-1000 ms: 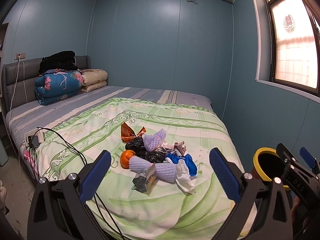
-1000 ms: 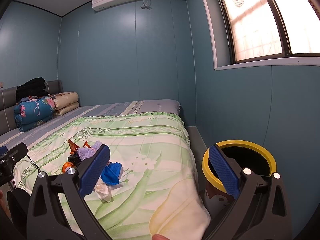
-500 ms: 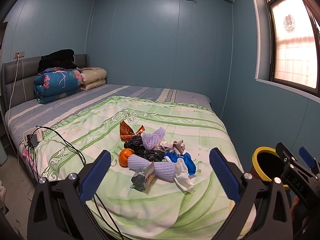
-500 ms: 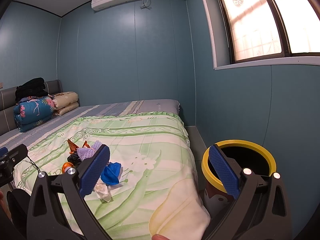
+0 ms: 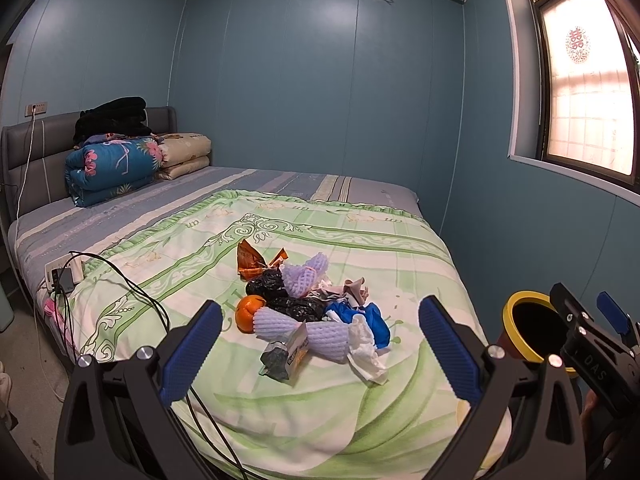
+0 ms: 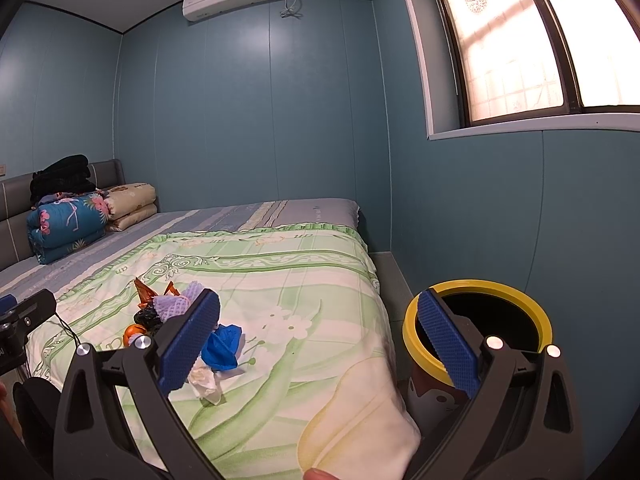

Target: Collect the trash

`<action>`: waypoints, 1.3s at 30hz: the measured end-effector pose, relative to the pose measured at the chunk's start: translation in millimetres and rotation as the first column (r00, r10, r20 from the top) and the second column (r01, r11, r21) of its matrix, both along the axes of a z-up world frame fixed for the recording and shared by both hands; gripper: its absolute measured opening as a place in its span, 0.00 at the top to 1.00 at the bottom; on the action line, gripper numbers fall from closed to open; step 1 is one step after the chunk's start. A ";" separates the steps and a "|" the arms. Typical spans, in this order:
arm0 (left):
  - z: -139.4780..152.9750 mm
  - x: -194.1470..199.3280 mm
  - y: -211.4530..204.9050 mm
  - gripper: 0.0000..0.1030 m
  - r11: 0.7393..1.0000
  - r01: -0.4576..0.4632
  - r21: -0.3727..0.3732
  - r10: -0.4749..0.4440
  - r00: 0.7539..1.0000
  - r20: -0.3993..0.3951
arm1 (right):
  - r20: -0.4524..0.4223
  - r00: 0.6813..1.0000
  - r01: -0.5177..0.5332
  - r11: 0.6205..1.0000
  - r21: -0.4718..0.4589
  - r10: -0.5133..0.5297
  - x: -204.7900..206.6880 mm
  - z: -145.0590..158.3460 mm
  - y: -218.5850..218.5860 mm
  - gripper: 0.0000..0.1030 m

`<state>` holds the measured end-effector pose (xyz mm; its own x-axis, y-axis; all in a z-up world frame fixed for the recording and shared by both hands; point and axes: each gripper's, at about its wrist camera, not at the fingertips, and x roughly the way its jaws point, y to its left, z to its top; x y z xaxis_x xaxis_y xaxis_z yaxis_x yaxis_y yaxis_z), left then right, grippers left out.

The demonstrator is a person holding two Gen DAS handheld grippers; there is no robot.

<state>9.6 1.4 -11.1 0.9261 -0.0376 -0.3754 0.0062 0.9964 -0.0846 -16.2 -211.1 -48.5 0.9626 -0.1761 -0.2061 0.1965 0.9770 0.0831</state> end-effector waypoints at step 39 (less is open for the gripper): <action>-72.2 74.1 52.1 0.08 0.989 0.031 0.145 0.015 0.952 -0.305 | -0.414 0.807 -0.423 0.902 0.091 0.420 128.0 -41.7 5.1 0.08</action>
